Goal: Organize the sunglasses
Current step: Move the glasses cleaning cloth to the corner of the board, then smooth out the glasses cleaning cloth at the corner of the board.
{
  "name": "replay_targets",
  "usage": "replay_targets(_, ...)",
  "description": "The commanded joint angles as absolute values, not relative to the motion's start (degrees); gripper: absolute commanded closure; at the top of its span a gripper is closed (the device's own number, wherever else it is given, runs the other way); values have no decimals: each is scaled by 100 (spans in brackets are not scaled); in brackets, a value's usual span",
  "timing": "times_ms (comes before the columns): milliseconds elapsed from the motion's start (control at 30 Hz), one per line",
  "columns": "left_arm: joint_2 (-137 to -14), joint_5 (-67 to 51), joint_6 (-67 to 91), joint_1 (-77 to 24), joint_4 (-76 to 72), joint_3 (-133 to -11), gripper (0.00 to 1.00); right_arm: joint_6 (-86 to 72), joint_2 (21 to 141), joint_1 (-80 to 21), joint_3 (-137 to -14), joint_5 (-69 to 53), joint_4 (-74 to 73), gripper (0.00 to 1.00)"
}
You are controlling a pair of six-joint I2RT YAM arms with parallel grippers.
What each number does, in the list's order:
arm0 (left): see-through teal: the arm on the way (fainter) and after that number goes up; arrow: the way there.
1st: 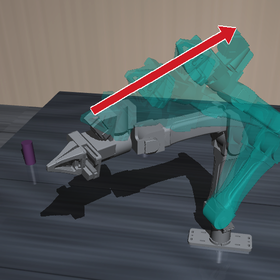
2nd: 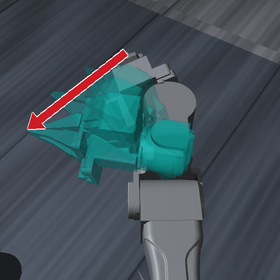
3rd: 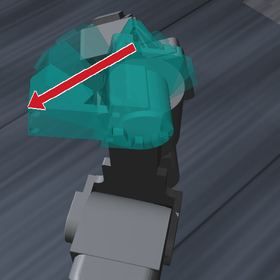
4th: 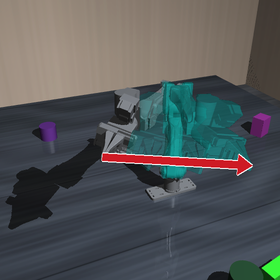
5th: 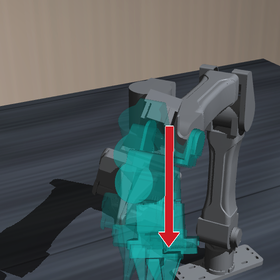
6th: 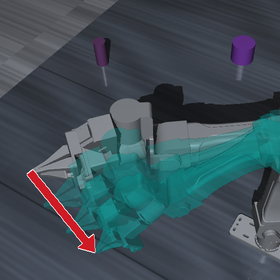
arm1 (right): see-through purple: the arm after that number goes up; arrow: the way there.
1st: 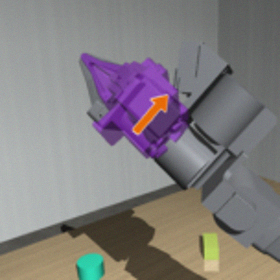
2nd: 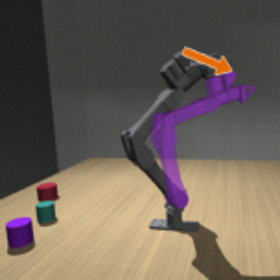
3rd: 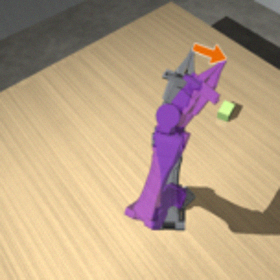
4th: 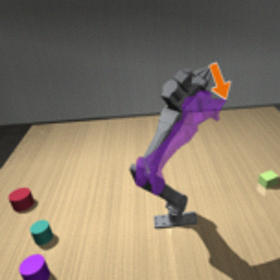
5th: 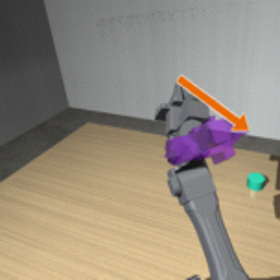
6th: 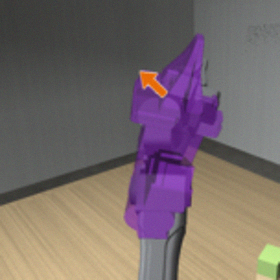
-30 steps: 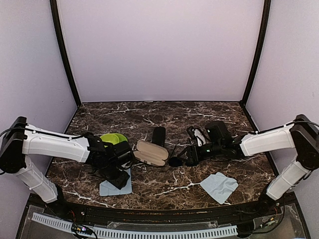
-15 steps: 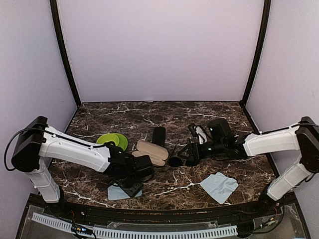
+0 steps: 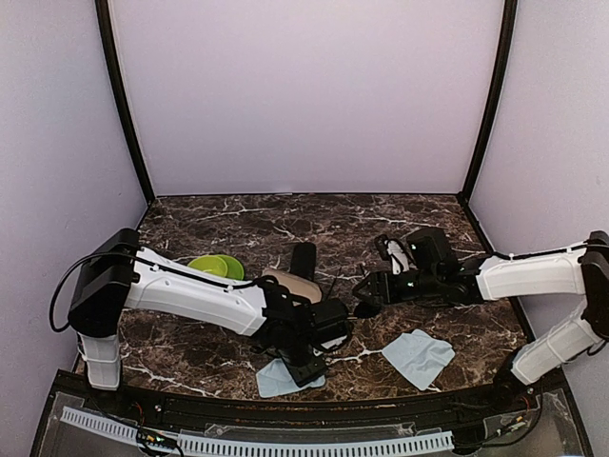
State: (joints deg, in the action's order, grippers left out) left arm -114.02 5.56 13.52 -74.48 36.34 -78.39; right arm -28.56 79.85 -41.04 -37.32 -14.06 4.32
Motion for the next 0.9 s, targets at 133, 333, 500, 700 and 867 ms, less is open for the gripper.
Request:
replay_targets(133,-10637,744,1070,-7467,3544,-7620,36,-2858,7805,-4058,-3666,-1309,363,29)
replay_targets(333,-9972,266,1553,-7302,3319,-6792,40,-2827,8000,-4198,-3771,-1420,460,31)
replay_targets(500,-9777,-205,1675,-7146,3113,-6288,58,-2774,8095,-4341,-3891,-1394,447,32)
replay_targets(700,-10022,-429,1486,-7103,3057,-6338,67,-2772,8294,-4366,-3994,-1443,454,33)
replay_targets(867,-10202,-576,1323,-7069,3068,-6473,70,-2801,8408,-4385,-4004,-1485,526,34)
